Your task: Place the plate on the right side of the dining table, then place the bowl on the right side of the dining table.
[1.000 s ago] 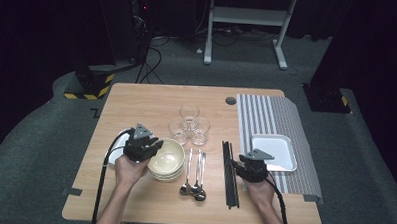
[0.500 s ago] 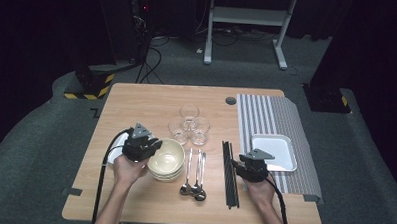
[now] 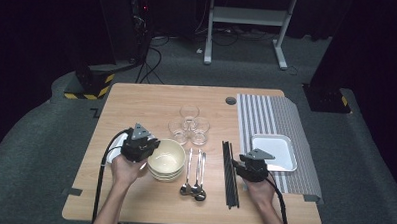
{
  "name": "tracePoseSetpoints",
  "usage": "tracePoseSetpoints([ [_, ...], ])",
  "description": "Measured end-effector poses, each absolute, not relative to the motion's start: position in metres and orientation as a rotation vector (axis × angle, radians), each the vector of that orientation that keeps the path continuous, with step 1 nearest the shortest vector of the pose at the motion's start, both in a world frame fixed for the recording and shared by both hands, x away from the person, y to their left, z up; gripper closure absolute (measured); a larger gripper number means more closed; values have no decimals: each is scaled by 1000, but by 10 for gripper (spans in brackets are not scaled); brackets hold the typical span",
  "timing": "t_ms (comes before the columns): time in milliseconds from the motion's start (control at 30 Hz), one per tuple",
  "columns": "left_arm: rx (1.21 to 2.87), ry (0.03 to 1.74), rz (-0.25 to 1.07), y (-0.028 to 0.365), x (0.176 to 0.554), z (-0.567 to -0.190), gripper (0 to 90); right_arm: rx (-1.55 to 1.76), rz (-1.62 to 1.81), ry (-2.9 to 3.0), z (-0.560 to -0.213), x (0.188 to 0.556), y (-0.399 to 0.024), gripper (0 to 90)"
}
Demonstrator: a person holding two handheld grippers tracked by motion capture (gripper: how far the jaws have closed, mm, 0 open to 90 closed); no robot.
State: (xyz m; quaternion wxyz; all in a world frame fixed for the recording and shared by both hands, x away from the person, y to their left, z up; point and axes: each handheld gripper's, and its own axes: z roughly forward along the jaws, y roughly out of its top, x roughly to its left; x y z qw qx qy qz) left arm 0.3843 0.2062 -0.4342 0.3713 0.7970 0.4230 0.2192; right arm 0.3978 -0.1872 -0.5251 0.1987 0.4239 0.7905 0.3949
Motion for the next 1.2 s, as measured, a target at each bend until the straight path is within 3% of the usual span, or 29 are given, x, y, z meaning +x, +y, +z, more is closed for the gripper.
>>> tracePoseSetpoints([
  [1200,2026,1031,613,207,379,-432,844,1188,1106,2204,-525,397,-188,572],
])
